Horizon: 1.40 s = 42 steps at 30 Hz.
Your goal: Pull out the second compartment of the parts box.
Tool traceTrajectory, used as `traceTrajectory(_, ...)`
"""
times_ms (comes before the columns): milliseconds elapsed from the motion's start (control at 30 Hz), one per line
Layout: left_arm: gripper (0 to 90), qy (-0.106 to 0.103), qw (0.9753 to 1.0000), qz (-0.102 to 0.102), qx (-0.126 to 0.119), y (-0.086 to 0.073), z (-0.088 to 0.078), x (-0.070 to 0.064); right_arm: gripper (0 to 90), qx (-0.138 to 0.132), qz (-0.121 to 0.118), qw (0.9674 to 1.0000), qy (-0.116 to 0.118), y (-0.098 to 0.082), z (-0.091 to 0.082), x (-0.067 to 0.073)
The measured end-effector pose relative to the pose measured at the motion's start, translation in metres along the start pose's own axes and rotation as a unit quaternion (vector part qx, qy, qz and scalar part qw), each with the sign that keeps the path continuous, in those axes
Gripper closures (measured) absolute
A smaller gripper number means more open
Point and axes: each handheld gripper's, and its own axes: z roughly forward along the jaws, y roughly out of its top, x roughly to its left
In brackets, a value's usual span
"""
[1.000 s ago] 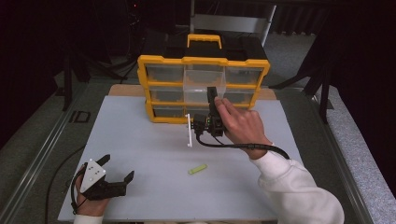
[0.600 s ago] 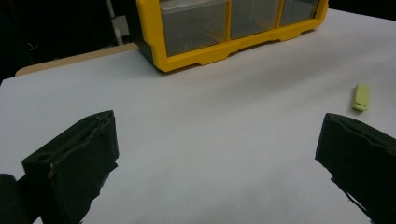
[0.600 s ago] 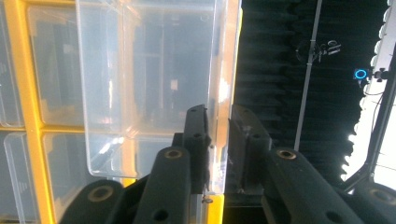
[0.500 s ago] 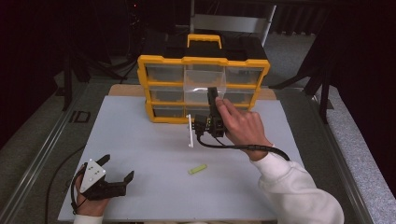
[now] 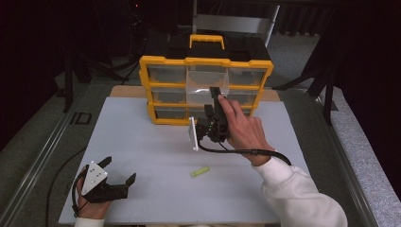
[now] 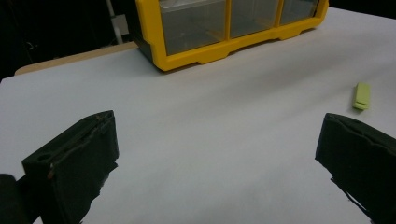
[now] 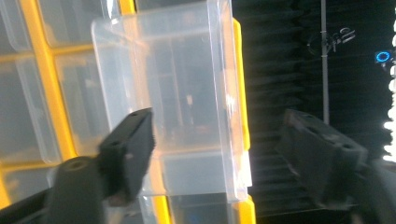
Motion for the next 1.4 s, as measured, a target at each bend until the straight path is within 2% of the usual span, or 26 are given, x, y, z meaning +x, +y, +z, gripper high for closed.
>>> traceTrajectory(33, 0.1, 0.0, 1.0, 0.0, 0.0, 0.0, 0.0, 0.0, 17.2, -0.001, 0.005, 1.0, 0.003, 0.0, -0.001, 0.0)
traceTrajectory(67, 0.1, 0.0, 1.0, 0.0, 0.0, 0.0, 0.0, 0.0, 13.6, -0.013, 0.023, 0.9995, 0.016, 0.0, -0.003, 0.001)
traceTrajectory(233, 0.1, 0.001, 1.0, 0.001, 0.001, 0.0, -0.001, 0.0, 9.9, -0.023, 0.053, 0.9973, 0.046, -0.003, -0.005, 0.007)
traceTrajectory(333, 0.1, 0.001, 1.0, 0.002, 0.002, -0.001, -0.001, 0.0, 9.1, -0.027, 0.081, 0.9945, 0.06, -0.005, -0.005, 0.01)
traceTrajectory(500, 0.1, 0.0, 1.0, 0.001, 0.001, -0.001, -0.001, 0.0, 8.9, -0.039, 0.125, 0.9855, 0.107, -0.009, -0.008, 0.017)
traceTrajectory(600, 0.1, 0.0, 1.0, 0.002, 0.002, -0.001, -0.001, 0.0, 8.8, -0.041, 0.162, 0.9759, 0.14, -0.012, -0.008, 0.018)
traceTrajectory(733, 0.1, -0.001, 1.0, 0.002, 0.003, -0.001, -0.001, 0.001, 8.6, -0.041, 0.205, 0.9592, 0.19, -0.016, -0.006, 0.021)
traceTrajectory(800, 0.1, -0.001, 1.0, 0.001, 0.003, -0.001, 0.0, 0.001, 8.5, -0.042, 0.22, 0.9529, 0.205, -0.018, -0.005, 0.023)
traceTrajectory(900, 0.1, -0.002, 1.0, 0.001, 0.003, -0.001, 0.0, 0.001, 8.6, -0.048, 0.247, 0.9405, 0.229, -0.021, -0.005, 0.024)
traceTrajectory(933, 0.1, -0.002, 1.0, 0.0, 0.003, -0.001, 0.0, 0.001, 8.5, -0.05, 0.255, 0.9351, 0.241, -0.022, -0.004, 0.024)
traceTrajectory(1067, 0.1, -0.002, 1.0, -0.001, 0.003, -0.001, 0.001, 0.0, 8.0, -0.051, 0.275, 0.9173, 0.284, -0.026, -0.003, 0.026)
traceTrajectory(1100, 0.1, -0.002, 1.0, 0.0, 0.003, -0.001, 0.0, 0.0, 8.0, -0.051, 0.283, 0.9114, 0.295, -0.026, -0.002, 0.028)
traceTrajectory(1167, 0.1, -0.002, 1.0, 0.0, 0.003, -0.001, 0.0, 0.0, 7.9, -0.05, 0.293, 0.9016, 0.315, -0.028, 0.0, 0.029)
traceTrajectory(1333, 0.1, -0.002, 1.0, -0.001, 0.004, -0.001, 0.0, 0.0, 7.9, -0.044, 0.323, 0.8732, 0.362, -0.034, 0.007, 0.033)
traceTrajectory(1367, 0.1, -0.003, 1.0, -0.001, 0.004, -0.001, 0.0, 0.0, 7.9, -0.043, 0.324, 0.8696, 0.37, -0.036, 0.008, 0.033)
traceTrajectory(1400, 0.1, -0.003, 1.0, 0.0, 0.004, -0.001, 0.0, 0.0, 7.9, -0.042, 0.329, 0.8635, 0.38, -0.036, 0.009, 0.034)
